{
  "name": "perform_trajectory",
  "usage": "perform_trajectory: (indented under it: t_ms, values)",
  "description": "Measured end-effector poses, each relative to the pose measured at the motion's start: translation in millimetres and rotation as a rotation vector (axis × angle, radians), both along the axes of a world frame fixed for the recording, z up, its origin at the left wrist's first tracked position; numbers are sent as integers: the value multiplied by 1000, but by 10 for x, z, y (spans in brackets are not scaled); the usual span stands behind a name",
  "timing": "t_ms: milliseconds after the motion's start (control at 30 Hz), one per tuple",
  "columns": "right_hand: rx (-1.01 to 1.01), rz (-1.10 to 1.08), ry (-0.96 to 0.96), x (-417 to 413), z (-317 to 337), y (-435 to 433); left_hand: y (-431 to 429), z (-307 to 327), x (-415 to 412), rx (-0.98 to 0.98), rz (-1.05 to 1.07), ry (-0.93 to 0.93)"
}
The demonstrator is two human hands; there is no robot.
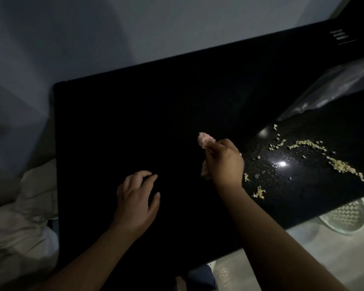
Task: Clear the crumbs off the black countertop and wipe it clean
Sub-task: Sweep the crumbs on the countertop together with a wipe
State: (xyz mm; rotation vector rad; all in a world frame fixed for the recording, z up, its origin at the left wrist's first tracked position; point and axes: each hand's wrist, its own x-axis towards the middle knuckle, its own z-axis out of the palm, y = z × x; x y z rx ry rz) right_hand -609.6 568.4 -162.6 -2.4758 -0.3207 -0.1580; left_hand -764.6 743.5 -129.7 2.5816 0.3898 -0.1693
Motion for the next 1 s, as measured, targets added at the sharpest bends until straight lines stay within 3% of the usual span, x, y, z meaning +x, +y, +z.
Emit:
perform_trajectory:
  t_ms: [200, 433, 733, 1000]
  values:
    - [-45, -136, 16, 125, 106, -790, -74, 0, 52, 76, -2, 50]
    - [228, 47, -81, -335, 420, -684, -230, 5, 90, 123, -37, 66]
    - [108, 21, -11, -1236, 91, -894, -418, -30, 73, 32, -164, -73]
    - [-2, 37, -28, -1138, -77, -1196, -539, -116, 58, 67, -267, -85]
